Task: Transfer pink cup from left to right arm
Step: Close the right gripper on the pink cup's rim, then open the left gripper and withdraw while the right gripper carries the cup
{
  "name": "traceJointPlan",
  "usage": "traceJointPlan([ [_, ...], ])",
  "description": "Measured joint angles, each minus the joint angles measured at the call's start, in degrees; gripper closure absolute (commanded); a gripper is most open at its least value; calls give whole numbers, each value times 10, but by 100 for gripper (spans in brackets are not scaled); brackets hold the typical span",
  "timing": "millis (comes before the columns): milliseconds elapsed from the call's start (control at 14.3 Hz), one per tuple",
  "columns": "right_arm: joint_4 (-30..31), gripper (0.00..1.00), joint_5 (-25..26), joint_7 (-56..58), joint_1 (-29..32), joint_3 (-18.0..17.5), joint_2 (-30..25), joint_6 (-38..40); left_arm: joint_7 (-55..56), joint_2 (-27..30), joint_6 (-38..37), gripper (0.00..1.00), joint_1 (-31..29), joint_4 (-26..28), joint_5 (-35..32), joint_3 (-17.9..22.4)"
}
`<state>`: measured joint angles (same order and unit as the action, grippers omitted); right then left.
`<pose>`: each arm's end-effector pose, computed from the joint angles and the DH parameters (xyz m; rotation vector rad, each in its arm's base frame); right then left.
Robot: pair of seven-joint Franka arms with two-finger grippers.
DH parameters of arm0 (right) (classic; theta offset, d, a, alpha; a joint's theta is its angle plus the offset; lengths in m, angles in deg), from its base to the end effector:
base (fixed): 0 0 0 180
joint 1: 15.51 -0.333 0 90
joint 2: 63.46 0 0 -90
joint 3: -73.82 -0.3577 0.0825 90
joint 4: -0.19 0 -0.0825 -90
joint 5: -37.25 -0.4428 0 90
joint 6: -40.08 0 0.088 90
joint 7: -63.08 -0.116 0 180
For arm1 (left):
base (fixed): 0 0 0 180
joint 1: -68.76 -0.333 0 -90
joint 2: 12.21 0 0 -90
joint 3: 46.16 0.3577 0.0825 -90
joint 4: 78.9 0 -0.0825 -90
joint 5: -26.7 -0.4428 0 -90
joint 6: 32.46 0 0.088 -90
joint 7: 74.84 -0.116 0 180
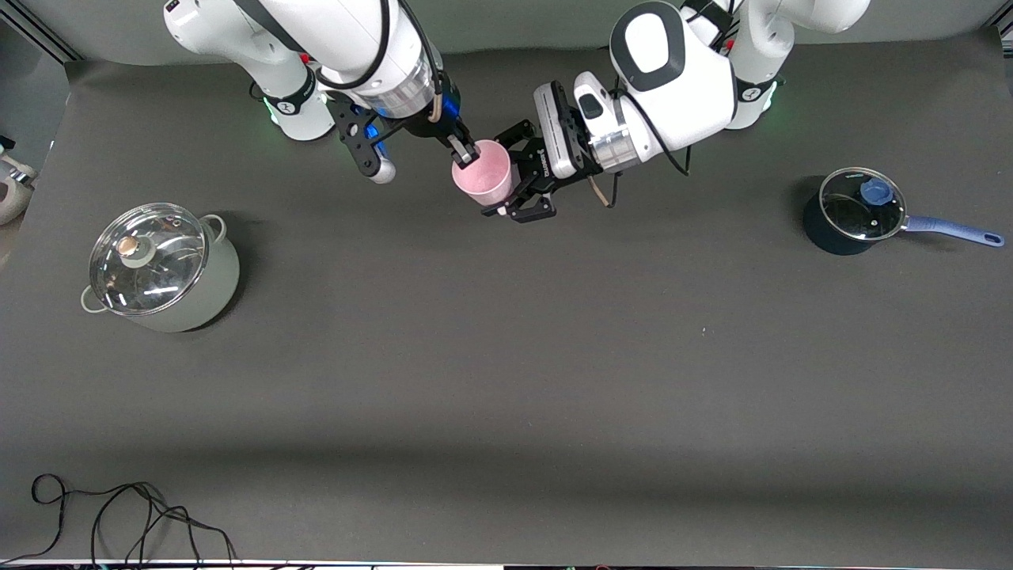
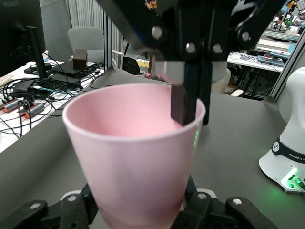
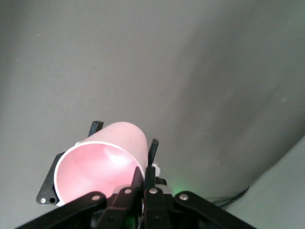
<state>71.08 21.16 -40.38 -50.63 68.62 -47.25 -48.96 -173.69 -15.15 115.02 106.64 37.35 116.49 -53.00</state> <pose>0.5260 0.4752 0.6514 -2.5466 1.5549 0.4207 0.4738 -0.4512 0.4715 1.7223 -1.2747 0.9892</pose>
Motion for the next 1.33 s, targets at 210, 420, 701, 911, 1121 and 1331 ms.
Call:
traceJointPlan([
  [210, 0, 100, 0, 3, 1, 1, -5, 5, 0, 0, 3, 1, -1, 0, -1, 4],
  [420, 0, 100, 0, 42, 2, 11, -7, 10, 0, -1, 4, 1, -6, 3, -1, 6],
  [701, 0, 100, 0, 210, 10, 86, -24, 78, 0, -15, -51, 1, -66, 24, -46, 8],
  [911, 5, 100, 1, 377, 15, 161, -36, 128, 54, -38, -231, 1, -177, 23, -164, 11],
  [1121, 44, 100, 20, 543, 18, 228, -35, 138, 149, -49, -440, 0, -313, 11, -296, 14],
  [1331, 106, 100, 40, 669, 19, 282, -28, 106, 241, -62, -577, 0, -439, -14, -438, 16],
])
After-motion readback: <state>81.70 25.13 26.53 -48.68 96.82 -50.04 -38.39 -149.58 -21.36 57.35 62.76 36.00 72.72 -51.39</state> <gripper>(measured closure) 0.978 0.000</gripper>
